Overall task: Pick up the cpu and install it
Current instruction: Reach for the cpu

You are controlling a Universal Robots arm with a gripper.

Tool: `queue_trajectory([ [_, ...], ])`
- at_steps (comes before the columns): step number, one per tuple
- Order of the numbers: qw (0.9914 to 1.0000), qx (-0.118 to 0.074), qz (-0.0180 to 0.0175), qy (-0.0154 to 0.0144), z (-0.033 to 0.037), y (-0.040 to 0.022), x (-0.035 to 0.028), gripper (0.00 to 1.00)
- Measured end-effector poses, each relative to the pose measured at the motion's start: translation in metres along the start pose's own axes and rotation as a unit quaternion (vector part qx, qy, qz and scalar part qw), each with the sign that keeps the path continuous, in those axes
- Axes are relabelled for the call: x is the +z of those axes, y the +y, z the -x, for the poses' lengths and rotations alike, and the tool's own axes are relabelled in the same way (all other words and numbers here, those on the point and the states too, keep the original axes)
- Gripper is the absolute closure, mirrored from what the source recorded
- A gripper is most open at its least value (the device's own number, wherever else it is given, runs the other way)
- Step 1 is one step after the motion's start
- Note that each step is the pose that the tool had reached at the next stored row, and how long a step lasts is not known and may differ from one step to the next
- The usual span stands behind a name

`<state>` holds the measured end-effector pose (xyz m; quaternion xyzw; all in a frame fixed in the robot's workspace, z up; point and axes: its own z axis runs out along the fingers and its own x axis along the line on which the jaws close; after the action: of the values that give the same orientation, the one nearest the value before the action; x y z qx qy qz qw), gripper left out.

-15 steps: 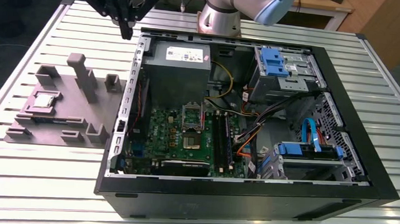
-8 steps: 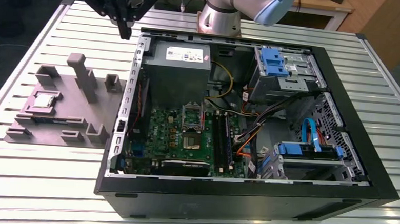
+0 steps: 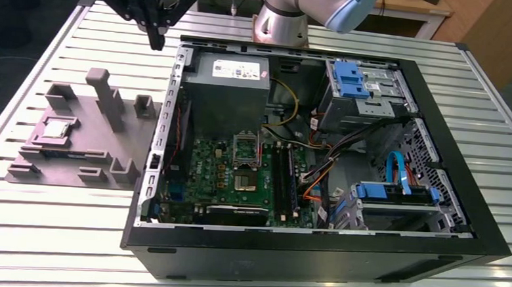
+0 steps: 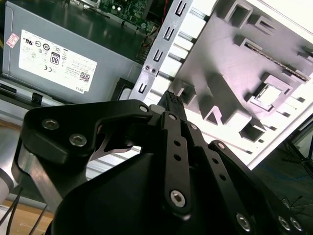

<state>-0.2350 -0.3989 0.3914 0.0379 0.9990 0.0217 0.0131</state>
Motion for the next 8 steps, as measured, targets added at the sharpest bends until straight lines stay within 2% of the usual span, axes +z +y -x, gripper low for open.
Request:
queue_trajectory([
  [8,1.00000,0.000,0.0000,0.0000,-0.0022,-0.0002,-0.0001,0.90],
])
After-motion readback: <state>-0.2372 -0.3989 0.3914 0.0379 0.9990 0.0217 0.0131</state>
